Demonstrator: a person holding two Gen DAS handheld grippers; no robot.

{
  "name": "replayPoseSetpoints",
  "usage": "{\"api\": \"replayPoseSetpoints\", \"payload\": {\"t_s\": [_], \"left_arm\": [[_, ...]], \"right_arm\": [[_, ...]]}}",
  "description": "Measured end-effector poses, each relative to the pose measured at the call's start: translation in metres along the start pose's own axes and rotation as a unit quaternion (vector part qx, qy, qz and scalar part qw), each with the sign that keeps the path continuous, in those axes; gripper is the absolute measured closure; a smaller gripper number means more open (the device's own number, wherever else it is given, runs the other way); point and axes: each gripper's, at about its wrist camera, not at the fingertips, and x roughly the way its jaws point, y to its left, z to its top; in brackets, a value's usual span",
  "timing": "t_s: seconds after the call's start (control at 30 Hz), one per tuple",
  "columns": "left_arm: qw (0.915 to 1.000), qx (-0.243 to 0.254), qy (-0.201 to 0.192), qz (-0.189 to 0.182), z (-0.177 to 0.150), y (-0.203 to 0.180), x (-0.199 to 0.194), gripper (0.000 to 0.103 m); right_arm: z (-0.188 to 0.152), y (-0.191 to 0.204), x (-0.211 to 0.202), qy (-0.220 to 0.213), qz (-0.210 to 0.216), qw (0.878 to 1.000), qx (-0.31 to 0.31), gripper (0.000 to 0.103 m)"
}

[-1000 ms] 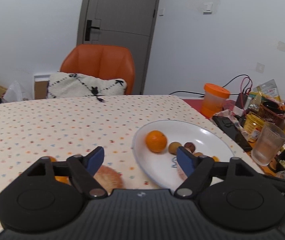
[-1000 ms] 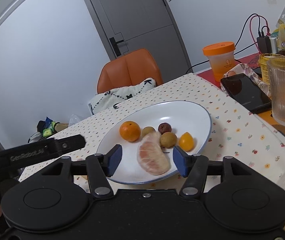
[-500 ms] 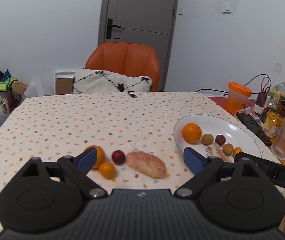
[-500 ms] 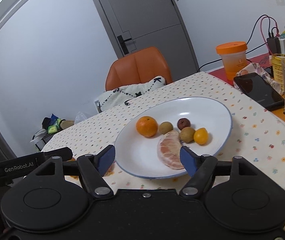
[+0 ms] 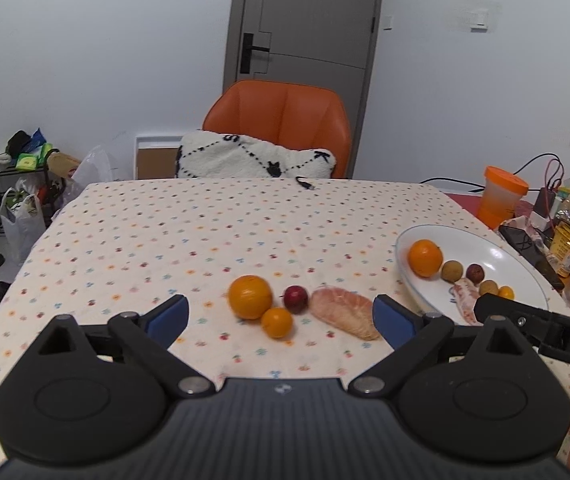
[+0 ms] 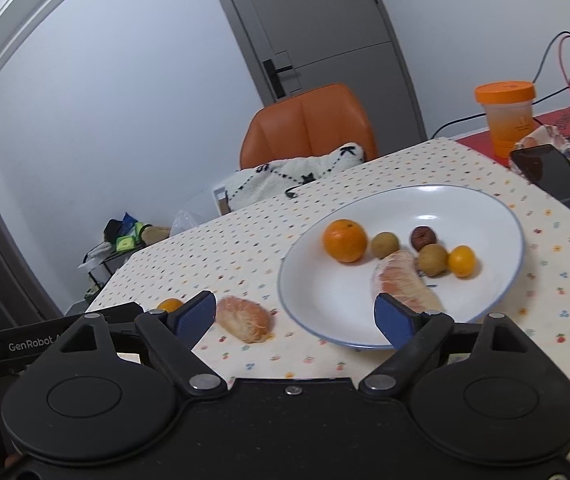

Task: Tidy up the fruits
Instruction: 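Open both tools over the plate and withdraw toward the remaining fruits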

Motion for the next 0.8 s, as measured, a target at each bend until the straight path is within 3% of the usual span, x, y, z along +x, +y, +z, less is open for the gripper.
{"api": "replayPoseSetpoints", "payload": {"t_s": [0.2,0.4,0.8], "left_arm": [[0.9998,-0.019,0.001,0.004,-0.001,0.016,-0.002,0.006],[0.9991,-0.042,0.0,0.006,-0.002,0.031,-0.003,0.006],[0.9984,-0.054,0.014,-0.006,-0.008,0.041,0.007,0.014]], "right_arm": [[-0.002,0.014,0.008,0.013,0.022,1.0,-0.014,0.018],[-0.004,0.027,0.019,0.034,0.044,0.998,-0.027,0.034],[-0.01,0.051,0.049,0.065,0.022,0.995,-0.071,0.044]]}}
